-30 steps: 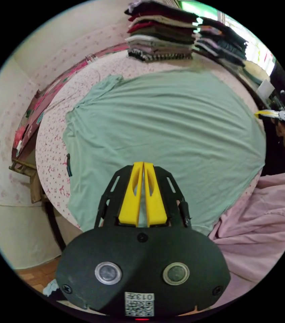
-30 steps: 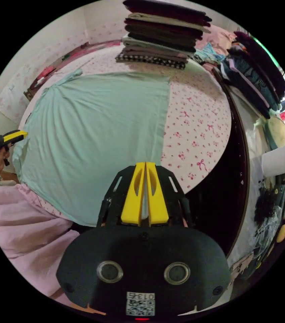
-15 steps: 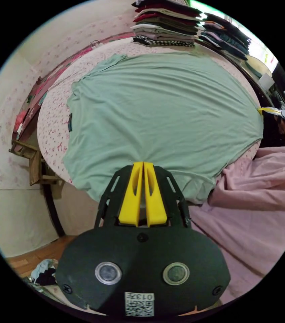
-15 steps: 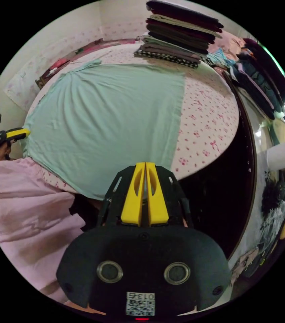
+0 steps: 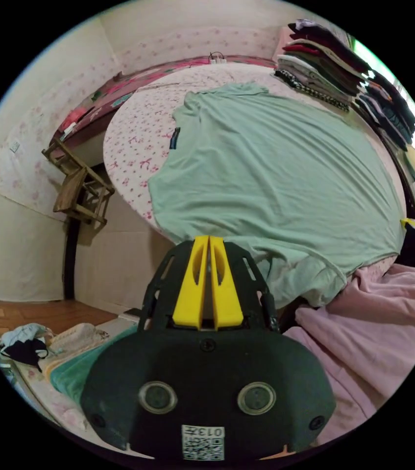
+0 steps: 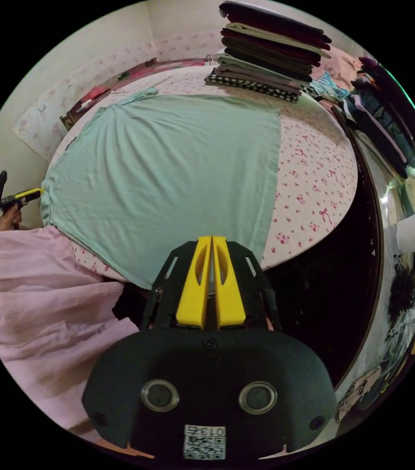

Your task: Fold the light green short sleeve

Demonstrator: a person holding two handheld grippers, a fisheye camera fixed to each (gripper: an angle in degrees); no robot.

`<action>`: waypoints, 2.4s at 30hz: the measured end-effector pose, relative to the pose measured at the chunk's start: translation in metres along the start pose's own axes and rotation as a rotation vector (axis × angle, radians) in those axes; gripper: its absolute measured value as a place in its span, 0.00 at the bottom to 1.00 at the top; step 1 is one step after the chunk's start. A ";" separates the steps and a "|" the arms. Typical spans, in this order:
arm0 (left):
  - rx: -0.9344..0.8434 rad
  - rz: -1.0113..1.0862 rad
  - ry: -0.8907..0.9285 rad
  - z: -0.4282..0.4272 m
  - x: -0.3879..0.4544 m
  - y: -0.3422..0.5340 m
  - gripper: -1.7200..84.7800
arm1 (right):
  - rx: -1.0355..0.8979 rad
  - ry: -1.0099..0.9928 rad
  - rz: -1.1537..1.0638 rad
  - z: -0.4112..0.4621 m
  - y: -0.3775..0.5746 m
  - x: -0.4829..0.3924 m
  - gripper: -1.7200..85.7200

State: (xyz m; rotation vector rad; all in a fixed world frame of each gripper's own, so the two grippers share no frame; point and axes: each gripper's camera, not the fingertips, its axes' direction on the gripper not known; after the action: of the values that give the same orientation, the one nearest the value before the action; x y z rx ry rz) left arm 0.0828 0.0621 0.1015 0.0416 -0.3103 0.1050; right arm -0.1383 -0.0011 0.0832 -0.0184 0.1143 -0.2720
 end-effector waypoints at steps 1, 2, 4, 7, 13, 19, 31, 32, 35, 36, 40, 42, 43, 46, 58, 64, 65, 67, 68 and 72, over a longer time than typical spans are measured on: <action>0.004 -0.008 0.008 -0.001 -0.004 0.002 0.02 | -0.006 -0.006 0.001 -0.001 0.002 0.003 0.02; 0.031 -0.032 0.056 -0.003 -0.016 0.010 0.03 | -0.011 -0.005 0.005 -0.002 0.003 0.005 0.02; 0.068 -0.080 0.175 -0.004 -0.037 0.023 0.03 | 0.011 -0.001 0.006 -0.007 0.011 0.010 0.02; 0.058 -0.114 0.407 0.009 -0.064 0.044 0.08 | 0.037 -0.027 0.003 -0.015 0.023 0.018 0.02; -0.052 0.009 0.549 0.040 -0.063 0.057 0.15 | 0.035 -0.036 -0.016 -0.024 0.041 0.032 0.02; -0.083 0.047 0.647 0.066 -0.062 0.029 0.15 | 0.023 -0.021 -0.098 -0.037 0.063 0.046 0.03; -0.038 0.255 0.817 0.004 -0.135 0.028 0.03 | 0.157 -0.361 0.453 -0.048 0.178 0.193 0.09; -0.037 0.270 0.804 -0.002 -0.137 0.025 0.03 | 0.175 -0.402 0.493 -0.045 0.186 0.202 0.09; -0.035 0.294 0.777 -0.011 -0.140 0.018 0.03 | 0.261 -0.623 0.687 -0.023 0.224 0.240 0.11; -0.033 0.303 0.772 -0.014 -0.140 0.016 0.03 | 0.286 -0.694 0.747 -0.013 0.236 0.251 0.12; -0.037 0.337 0.765 -0.024 -0.137 0.012 0.03 | 0.287 -0.854 0.842 0.020 0.261 0.270 0.15; -0.054 0.358 0.758 -0.028 -0.133 0.014 0.03 | 0.306 -0.926 0.858 0.031 0.267 0.275 0.16; -0.061 0.361 0.756 -0.028 -0.133 0.015 0.03 | 0.325 -0.975 0.877 0.038 0.271 0.278 0.16; -0.095 0.362 0.737 -0.027 -0.130 0.023 0.03 | 0.351 -1.024 0.918 0.050 0.279 0.287 0.17; -0.095 0.323 0.718 -0.028 -0.130 0.055 0.03 | 0.504 -1.116 0.879 0.034 0.291 0.304 0.04; -0.079 0.296 0.718 -0.029 -0.132 0.075 0.03 | 0.557 -1.024 0.834 0.003 0.296 0.301 0.03; -0.067 0.296 0.725 -0.031 -0.133 0.078 0.03 | 0.548 -1.006 0.825 0.001 0.294 0.299 0.03; -0.037 0.296 0.726 -0.038 -0.135 0.081 0.03 | 0.530 -0.941 0.768 -0.013 0.285 0.291 0.03; -0.006 0.297 0.732 -0.044 -0.137 0.082 0.03 | 0.530 -0.927 0.753 -0.017 0.282 0.288 0.03; 0.114 0.296 0.740 -0.068 -0.147 0.075 0.03 | 0.549 -0.843 0.652 -0.043 0.251 0.274 0.03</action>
State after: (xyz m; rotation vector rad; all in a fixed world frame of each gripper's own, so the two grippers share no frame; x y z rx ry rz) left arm -0.0445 0.1265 -0.0068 0.0666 0.4330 0.4184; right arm 0.1863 0.1663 0.0017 0.4408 -0.7855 0.3754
